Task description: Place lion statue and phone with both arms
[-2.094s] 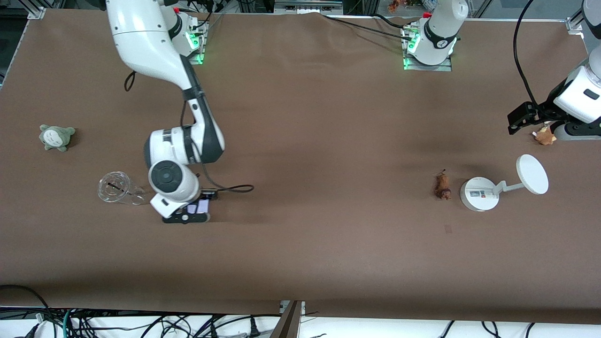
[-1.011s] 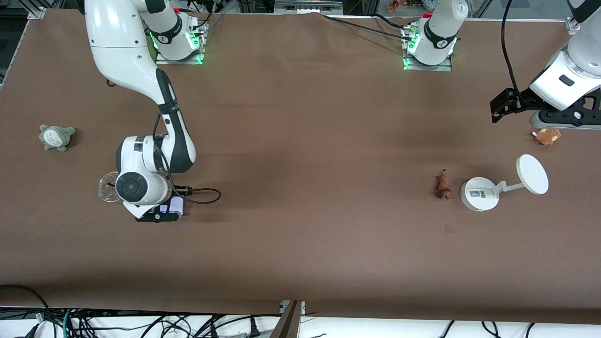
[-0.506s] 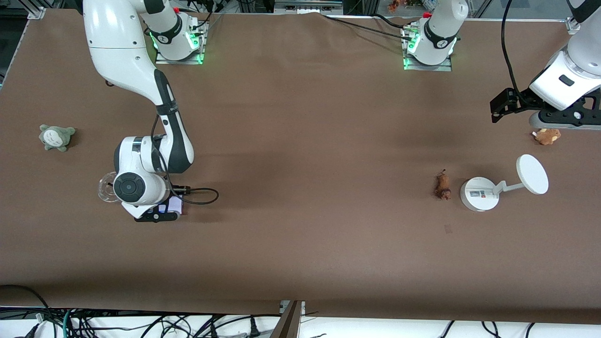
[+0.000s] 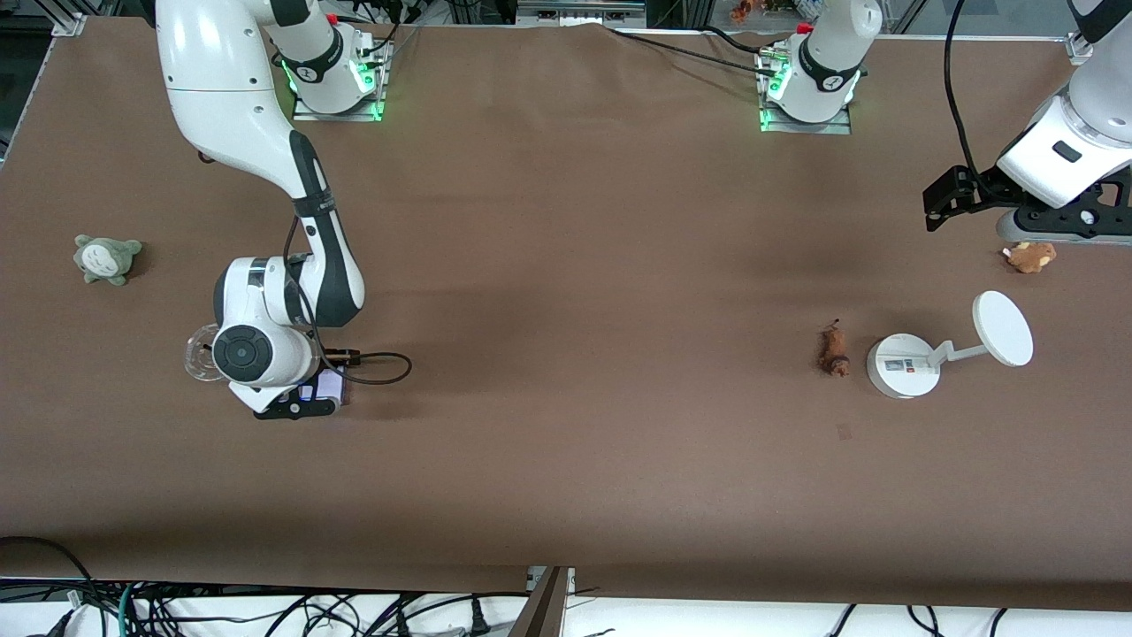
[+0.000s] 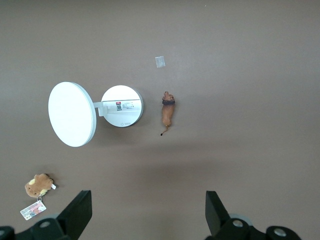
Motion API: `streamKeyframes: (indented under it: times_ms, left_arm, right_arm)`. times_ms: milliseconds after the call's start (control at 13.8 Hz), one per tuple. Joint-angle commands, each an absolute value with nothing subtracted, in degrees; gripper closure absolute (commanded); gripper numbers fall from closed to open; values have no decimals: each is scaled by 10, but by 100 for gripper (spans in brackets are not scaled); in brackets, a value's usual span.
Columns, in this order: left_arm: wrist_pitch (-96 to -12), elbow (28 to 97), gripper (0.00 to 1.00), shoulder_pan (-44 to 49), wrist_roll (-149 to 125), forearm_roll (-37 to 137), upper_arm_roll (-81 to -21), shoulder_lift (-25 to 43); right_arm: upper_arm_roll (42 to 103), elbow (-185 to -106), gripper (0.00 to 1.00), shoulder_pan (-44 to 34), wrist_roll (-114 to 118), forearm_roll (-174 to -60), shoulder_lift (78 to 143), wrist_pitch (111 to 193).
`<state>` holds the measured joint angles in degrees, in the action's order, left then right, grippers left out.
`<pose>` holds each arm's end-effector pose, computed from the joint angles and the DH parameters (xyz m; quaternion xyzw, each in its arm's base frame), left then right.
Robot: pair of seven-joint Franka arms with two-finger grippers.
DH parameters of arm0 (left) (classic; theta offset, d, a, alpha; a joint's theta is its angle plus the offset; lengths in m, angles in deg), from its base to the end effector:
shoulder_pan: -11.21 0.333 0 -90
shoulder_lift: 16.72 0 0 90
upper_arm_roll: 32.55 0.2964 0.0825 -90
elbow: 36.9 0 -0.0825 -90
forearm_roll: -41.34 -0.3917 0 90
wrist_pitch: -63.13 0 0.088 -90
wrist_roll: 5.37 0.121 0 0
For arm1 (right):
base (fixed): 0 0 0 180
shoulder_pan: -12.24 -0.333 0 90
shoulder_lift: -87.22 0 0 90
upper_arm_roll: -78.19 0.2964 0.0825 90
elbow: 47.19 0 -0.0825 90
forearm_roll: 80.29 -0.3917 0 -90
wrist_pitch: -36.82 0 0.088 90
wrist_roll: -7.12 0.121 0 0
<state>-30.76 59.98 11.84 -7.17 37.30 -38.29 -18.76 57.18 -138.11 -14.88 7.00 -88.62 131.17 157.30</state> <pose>0.5537 -0.0422 0.5591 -0.9988 0.0315 0.0061 0.0374 0.6566 0.0989 0.1587 0.9916 0.0454 -0.0944 0.0764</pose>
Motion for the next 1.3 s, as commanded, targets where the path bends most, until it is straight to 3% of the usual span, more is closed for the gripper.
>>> streamKeyframes:
  times_ms: [0,650,939,1228]
  left_arm:
    - [-296,591,0,117,-69,384,-383,-190]
    - [-295,591,0,117,-69,384,-383,-190]
    - [-296,591,0,116,-70,384,-383,-190]
    - [-297,590,0,116,-70,384,-395,-191]
  right_arm:
    - [577,-1366,1,-145,58,-887,1291,1568]
    - [526,-1320,0,-142,26,-882,1153,1496]
    - [503,-1320,0,-142,20,-880,1088,1407]
    - [523,-1330,0,-108,28,-875,1020,1329]
